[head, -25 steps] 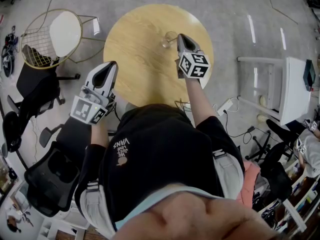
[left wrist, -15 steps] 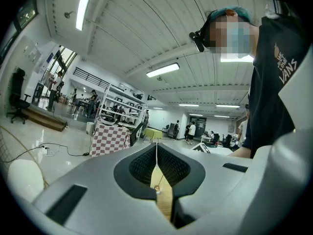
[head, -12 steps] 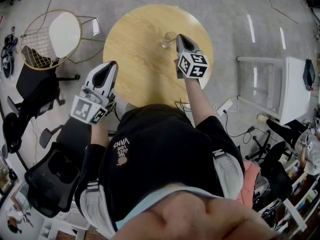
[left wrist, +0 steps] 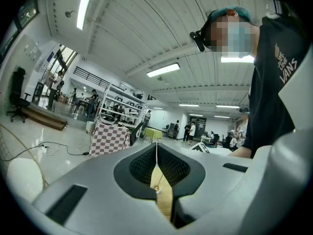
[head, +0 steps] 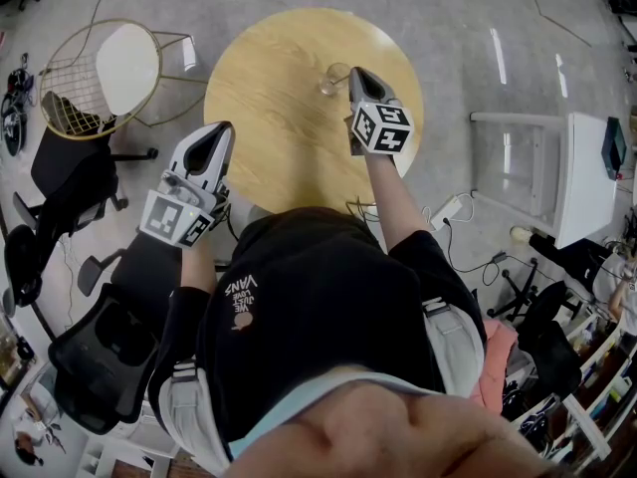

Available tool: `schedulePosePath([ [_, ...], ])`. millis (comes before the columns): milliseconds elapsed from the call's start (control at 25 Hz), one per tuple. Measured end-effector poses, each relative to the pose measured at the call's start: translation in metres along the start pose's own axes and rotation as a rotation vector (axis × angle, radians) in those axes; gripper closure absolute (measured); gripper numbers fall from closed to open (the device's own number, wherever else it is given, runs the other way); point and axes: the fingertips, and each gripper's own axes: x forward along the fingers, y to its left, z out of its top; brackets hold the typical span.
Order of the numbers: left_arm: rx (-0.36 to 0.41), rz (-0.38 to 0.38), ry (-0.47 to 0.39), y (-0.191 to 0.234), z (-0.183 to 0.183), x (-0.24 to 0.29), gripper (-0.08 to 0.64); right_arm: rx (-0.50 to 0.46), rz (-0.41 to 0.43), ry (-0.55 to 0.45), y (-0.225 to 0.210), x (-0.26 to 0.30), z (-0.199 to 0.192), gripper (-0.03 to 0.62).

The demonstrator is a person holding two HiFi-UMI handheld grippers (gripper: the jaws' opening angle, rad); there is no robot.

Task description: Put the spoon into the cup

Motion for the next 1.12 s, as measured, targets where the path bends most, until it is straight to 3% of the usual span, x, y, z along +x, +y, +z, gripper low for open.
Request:
schedulePosePath([
  [520, -0.001, 0.004, -0.001, 0.0006, -0.0015, -0.0007, 0.557, 0.014, -0.001, -0.001, -0.0027, 0.0008, -0.0019, 0.586],
  [600, -0.001, 0.004, 0.000, -0.0002, -0.0023, -0.0008, 0.557, 0.022, -0.007, 0.001, -0.0048, 0.0006, -0.0031, 0.530],
  [1120, -0.001, 0.002, 0.000, -0.0015, -0.0042, 0.0002, 0.557, 0.032, -0.010, 0.010, -0.0087, 0.0007, -0.0073, 0.529],
])
